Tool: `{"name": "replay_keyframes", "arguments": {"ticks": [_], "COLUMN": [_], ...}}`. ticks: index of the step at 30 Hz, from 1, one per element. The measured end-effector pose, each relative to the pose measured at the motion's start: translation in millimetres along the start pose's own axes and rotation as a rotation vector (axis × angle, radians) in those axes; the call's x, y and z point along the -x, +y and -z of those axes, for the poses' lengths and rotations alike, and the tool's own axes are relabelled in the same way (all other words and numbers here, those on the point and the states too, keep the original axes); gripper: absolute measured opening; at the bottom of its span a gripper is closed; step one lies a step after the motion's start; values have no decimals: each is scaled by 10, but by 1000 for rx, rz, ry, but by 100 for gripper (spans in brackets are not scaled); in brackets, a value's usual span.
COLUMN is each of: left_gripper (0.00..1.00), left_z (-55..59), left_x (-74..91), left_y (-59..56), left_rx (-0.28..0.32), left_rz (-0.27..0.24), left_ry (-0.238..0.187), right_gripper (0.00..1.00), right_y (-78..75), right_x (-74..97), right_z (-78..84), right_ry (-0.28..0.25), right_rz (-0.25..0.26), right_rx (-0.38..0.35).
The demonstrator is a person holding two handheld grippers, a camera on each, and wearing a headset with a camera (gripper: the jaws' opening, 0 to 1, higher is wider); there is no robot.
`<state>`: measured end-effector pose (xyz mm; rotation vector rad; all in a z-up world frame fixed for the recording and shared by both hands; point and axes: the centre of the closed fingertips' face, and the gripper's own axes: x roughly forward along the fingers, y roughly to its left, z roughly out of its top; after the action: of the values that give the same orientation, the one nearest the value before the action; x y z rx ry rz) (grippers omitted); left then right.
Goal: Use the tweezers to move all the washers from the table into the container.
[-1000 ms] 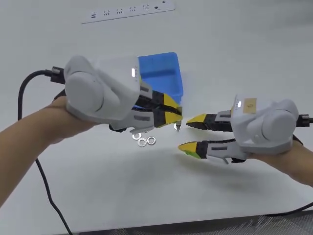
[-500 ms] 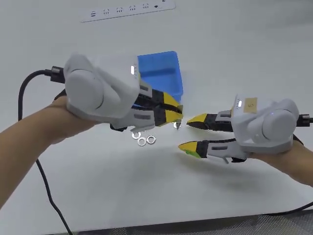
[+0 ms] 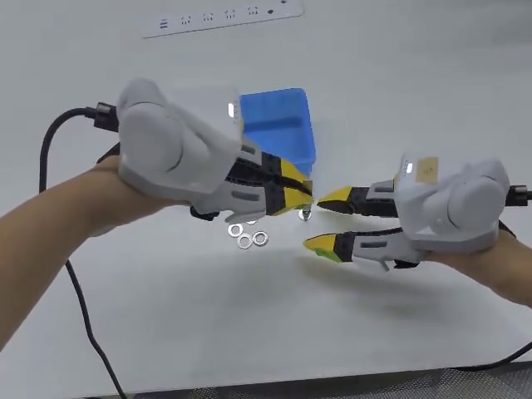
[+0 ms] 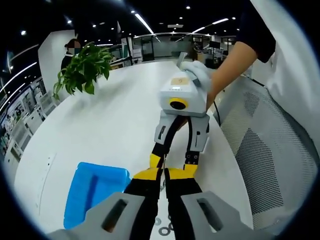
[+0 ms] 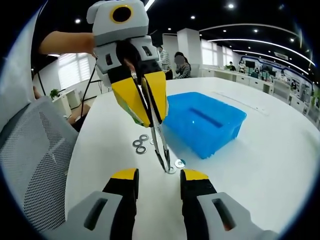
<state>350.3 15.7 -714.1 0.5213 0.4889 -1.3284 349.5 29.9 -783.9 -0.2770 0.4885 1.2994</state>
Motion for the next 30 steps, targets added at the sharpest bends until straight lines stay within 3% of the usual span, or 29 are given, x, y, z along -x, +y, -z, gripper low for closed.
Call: {"name": "replay_keyframes", "arguments": {"ticks": [6, 17, 30], "left_gripper": [8, 8, 8], "left_z": [29, 56, 49], "left_x": [13, -2, -33], "left_y": [0, 32, 32], "left_rx": [-2, -8, -24], "left_rz": [4, -4, -1], "left_ry": [13, 26, 38], "right_gripper": [31, 17, 10], "right_y": [-44, 41, 2], "right_x": [-55, -141, -139], "right_z": [-122, -229, -202], "right_ry": [-32, -44, -34], "right_rz": [-29, -96, -90], "right_rx": [26, 109, 179]}}
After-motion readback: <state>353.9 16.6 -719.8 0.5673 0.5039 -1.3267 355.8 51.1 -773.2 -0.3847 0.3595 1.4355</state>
